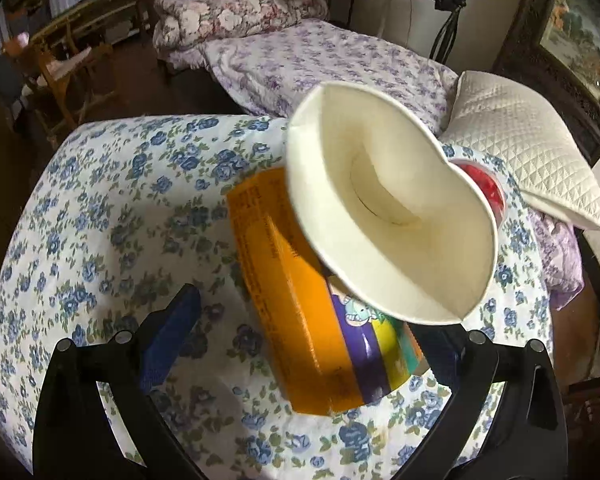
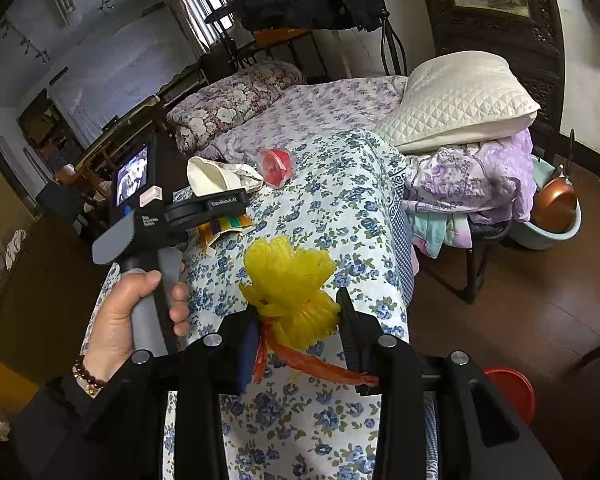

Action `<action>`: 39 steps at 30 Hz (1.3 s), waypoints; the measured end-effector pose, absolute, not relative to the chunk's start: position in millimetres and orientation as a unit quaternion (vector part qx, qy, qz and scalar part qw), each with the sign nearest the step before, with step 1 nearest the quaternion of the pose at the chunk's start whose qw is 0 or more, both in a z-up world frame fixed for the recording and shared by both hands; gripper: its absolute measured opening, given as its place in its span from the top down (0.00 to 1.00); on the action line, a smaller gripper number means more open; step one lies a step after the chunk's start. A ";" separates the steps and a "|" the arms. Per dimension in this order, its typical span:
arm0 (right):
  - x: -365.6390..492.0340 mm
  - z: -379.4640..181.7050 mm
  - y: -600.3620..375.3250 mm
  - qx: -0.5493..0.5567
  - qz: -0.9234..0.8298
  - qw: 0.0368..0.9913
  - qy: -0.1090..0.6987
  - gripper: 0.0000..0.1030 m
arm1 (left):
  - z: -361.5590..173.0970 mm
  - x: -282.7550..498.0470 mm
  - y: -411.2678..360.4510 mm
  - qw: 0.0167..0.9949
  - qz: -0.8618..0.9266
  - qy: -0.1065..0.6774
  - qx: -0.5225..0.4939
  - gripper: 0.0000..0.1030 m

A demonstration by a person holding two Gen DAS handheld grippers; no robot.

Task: Collect trash
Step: 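Grasp the orange box with the left gripper while the right gripper holds the yellow toy, then carry the orange box and yellow toy over the red basket with both grippers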

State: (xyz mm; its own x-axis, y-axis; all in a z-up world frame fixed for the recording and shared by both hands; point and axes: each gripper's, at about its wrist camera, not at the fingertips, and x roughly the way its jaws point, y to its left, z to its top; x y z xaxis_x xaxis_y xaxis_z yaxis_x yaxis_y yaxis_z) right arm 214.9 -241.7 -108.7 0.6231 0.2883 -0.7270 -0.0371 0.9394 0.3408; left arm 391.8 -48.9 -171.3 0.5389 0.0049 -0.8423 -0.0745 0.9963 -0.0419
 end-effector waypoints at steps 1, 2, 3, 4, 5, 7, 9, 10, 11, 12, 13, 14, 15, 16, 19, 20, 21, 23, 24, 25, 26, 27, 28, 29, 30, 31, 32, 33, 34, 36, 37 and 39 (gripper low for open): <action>214.5 -109.1 -242.1 0.151 0.091 0.888 0.425 0.65 | -171.4 391.0 -50.1 0.879 0.020 0.475 -0.033 0.13; 214.0 -109.1 -242.1 0.153 0.092 0.887 0.426 0.65 | -170.6 388.1 -51.2 0.883 0.014 0.468 -0.030 0.18; 213.2 -108.3 -241.3 0.154 0.093 0.887 0.426 0.65 | -168.5 384.4 -52.2 0.887 0.006 0.461 -0.027 0.35; 211.4 -106.1 -239.3 0.154 0.095 0.887 0.424 0.65 | -167.2 381.5 -52.3 0.888 -0.001 0.459 -0.027 0.37; 210.5 -105.1 -238.4 0.154 0.096 0.888 0.423 0.65 | -166.8 378.8 -50.1 0.887 -0.007 0.461 -0.034 0.39; 207.0 -100.8 -233.9 0.151 0.101 0.889 0.420 0.65 | -165.7 370.2 -43.1 0.888 -0.014 0.457 -0.042 0.45; 202.8 -97.9 -229.1 0.151 0.107 0.889 0.418 0.65 | -164.2 358.0 -36.0 0.887 -0.012 0.459 -0.046 0.46; 199.7 -96.8 -225.5 0.150 0.111 0.889 0.418 0.65 | -163.2 352.4 -32.7 0.886 -0.011 0.460 -0.047 0.47; 197.5 -96.0 -222.6 0.150 0.114 0.888 0.419 0.65 | -161.9 340.2 -26.8 0.884 -0.009 0.464 -0.050 0.47; 194.5 -95.6 -218.8 0.151 0.119 0.887 0.420 0.65 | -161.4 333.6 -23.1 0.883 -0.009 0.467 -0.052 0.47; 191.1 -95.1 -214.5 0.152 0.125 0.885 0.421 0.65 | -160.6 325.8 -18.9 0.881 -0.010 0.470 -0.057 0.47; 187.2 -94.7 -209.9 0.152 0.129 0.884 0.422 0.65 | -159.8 315.0 -13.8 0.879 -0.010 0.472 -0.060 0.47; 184.5 -94.0 -207.0 0.152 0.132 0.883 0.423 0.65 | -158.8 302.4 -9.1 0.879 -0.009 0.472 -0.060 0.47; 180.3 -93.0 -202.7 0.153 0.137 0.882 0.424 0.65 | -157.7 292.1 -5.4 0.879 -0.009 0.473 -0.060 0.48; 167.0 -89.4 -191.2 0.149 0.148 0.880 0.427 0.65 | -148.5 254.9 6.0 0.881 -0.016 0.467 -0.065 0.48; 163.2 -87.9 -188.1 0.147 0.150 0.879 0.428 0.65 | -142.5 241.2 9.6 0.884 -0.021 0.461 -0.069 0.49; 156.8 -85.6 -184.2 0.145 0.153 0.879 0.428 0.65 | -136.5 227.5 12.9 0.887 -0.024 0.455 -0.073 0.51; 148.6 -82.7 -179.8 0.141 0.154 0.880 0.427 0.65 | -126.5 205.2 19.4 0.892 -0.031 0.444 -0.079 0.52; 142.2 -80.5 -177.1 0.139 0.154 0.881 0.426 0.65 | -121.7 195.4 22.9 0.894 -0.032 0.439 -0.083 0.54; 139.4 -79.7 -176.0 0.138 0.154 0.881 0.425 0.65 | -118.0 188.7 25.7 0.896 -0.035 0.435 -0.085 0.59; 136.9 -79.1 -174.7 0.137 0.153 0.881 0.425 0.65 | -115.2 180.7 29.2 0.896 -0.040 0.433 -0.087 0.69; 134.4 -78.5 -173.4 0.136 0.152 0.881 0.426 0.65 | -113.8 175.6 31.9 0.895 -0.047 0.434 -0.090 0.85; 132.8 -78.2 -171.5 0.134 0.151 0.881 0.428 0.65 | -113.5 172.5 34.1 0.894 -0.048 0.436 -0.091 0.91; 131.8 -78.5 -169.3 0.132 0.150 0.881 0.430 0.65 | -114.4 170.3 36.2 0.892 -0.053 0.439 -0.094 0.91; 131.3 -78.7 -168.4 0.132 0.150 0.880 0.431 0.65 | -117.0 167.8 37.7 0.891 -0.052 0.442 -0.093 0.91; 130.7 -78.8 -166.7 0.131 0.150 0.879 0.434 0.65 | -120.4 167.6 38.2 0.889 -0.051 0.446 -0.093 0.91; 130.1 -78.5 -165.1 0.129 0.150 0.879 0.434 0.65 | -122.2 168.4 38.5 0.887 -0.055 0.449 -0.095 0.91; 128.5 -77.0 -161.7 0.124 0.151 0.879 0.434 0.65 | -125.0 170.0 37.9 0.886 -0.058 0.451 -0.094 0.91; 128.4 -76.3 -160.5 0.123 0.151 0.880 0.433 0.65 | -125.9 172.2 35.6 0.886 -0.059 0.452 -0.090 0.91; 128.2 -74.8 -158.2 0.120 0.152 0.881 0.432 0.64 | -127.1 172.5 31.9 0.886 -0.063 0.453 -0.074 0.90; 128.6 -74.5 -157.3 0.119 0.152 0.881 0.432 0.64 | -128.1 173.2 31.1 0.886 -0.065 0.454 -0.072 0.89; 129.6 -74.9 -156.7 0.120 0.152 0.880 0.433 0.64 | -131.4 175.0 31.4 0.883 -0.066 0.460 -0.070 0.86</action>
State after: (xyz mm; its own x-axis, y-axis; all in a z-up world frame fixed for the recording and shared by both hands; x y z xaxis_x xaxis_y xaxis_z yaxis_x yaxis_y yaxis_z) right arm 129.6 -156.7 -74.9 0.5788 0.3719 -0.7257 -0.1644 0.9249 0.3428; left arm 175.0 31.4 -131.4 0.5682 -0.1809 -0.8028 0.0525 0.9815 -0.1840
